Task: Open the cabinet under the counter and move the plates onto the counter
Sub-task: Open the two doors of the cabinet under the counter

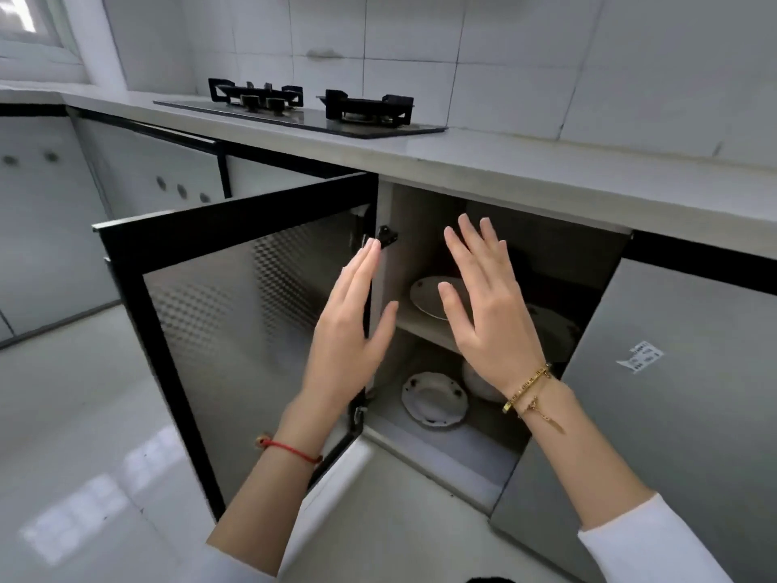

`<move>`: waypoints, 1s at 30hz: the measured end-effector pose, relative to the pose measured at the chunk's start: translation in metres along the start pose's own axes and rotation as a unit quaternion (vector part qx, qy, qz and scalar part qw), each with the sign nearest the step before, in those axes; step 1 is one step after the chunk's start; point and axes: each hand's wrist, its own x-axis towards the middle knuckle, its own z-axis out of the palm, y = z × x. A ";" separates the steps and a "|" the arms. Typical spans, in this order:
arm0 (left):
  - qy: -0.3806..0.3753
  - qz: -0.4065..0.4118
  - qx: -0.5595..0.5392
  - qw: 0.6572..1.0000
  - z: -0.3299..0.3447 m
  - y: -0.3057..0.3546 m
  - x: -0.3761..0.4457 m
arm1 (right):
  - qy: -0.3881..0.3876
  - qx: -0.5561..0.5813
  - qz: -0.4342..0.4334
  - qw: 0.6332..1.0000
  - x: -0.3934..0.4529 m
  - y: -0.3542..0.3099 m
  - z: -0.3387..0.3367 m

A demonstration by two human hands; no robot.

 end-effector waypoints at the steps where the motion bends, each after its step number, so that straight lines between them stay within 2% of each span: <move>1: -0.010 0.001 -0.013 1.000 0.009 0.003 0.003 | 0.005 -0.012 0.011 1.000 -0.004 0.008 -0.006; 9: -0.129 -0.017 -0.126 0.983 0.103 0.040 0.023 | 0.051 -0.123 0.101 0.986 -0.044 0.075 -0.058; 19: -0.228 -0.033 -0.210 0.950 0.197 0.086 0.050 | 0.019 -0.225 0.165 0.960 -0.059 0.123 -0.090; 30: -0.260 -0.034 -0.257 0.930 0.214 0.104 0.053 | -0.014 -0.251 0.184 0.950 -0.055 0.119 -0.090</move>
